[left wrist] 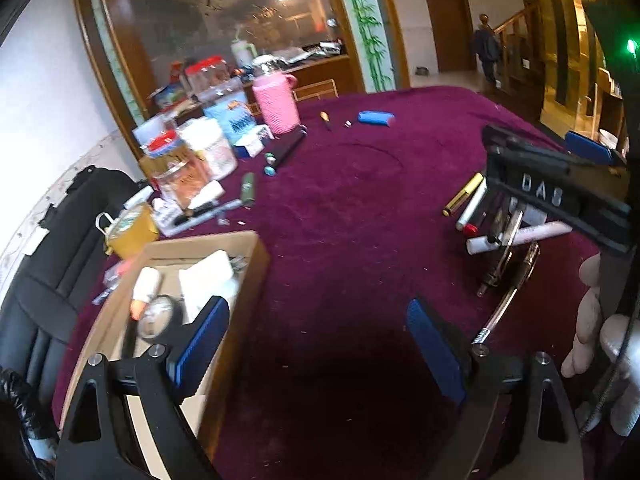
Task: Organize rigid objects
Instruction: 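Move both grippers back over the pile of pens beside the charger, then close the left gripper on the yellow pencil, white pen and red-capped black marker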
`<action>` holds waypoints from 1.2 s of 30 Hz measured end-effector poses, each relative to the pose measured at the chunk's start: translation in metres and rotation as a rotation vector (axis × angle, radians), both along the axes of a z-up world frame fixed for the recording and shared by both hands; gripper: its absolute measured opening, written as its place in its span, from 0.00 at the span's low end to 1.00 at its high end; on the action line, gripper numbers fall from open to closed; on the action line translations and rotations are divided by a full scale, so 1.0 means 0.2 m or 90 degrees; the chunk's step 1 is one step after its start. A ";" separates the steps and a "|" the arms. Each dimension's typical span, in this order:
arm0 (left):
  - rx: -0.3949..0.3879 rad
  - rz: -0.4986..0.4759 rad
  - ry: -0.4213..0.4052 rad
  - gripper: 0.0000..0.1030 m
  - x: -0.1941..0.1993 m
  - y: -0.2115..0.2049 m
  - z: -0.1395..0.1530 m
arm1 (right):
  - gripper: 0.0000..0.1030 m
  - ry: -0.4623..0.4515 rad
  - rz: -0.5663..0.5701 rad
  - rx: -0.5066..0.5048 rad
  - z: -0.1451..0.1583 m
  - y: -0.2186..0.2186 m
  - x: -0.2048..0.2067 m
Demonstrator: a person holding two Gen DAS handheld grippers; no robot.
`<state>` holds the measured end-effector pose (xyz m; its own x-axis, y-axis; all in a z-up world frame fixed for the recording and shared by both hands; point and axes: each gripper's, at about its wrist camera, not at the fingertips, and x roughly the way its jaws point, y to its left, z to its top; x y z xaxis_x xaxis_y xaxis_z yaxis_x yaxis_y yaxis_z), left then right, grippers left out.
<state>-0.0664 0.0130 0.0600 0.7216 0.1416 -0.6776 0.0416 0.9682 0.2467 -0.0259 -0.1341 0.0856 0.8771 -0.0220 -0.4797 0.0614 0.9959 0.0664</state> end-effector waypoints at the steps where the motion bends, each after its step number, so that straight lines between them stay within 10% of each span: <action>1: -0.002 -0.003 0.010 0.87 0.01 -0.01 -0.03 | 0.95 0.008 -0.001 0.009 -0.01 -0.01 0.01; 36: -0.085 0.032 0.137 1.00 0.15 0.12 -0.28 | 0.95 0.029 -0.014 0.034 -0.05 -0.06 0.03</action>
<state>-0.0361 0.0365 0.0047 0.5525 0.0734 -0.8303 0.0299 0.9937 0.1078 -0.0196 -0.1457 0.0760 0.8543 -0.0146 -0.5196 0.0878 0.9893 0.1165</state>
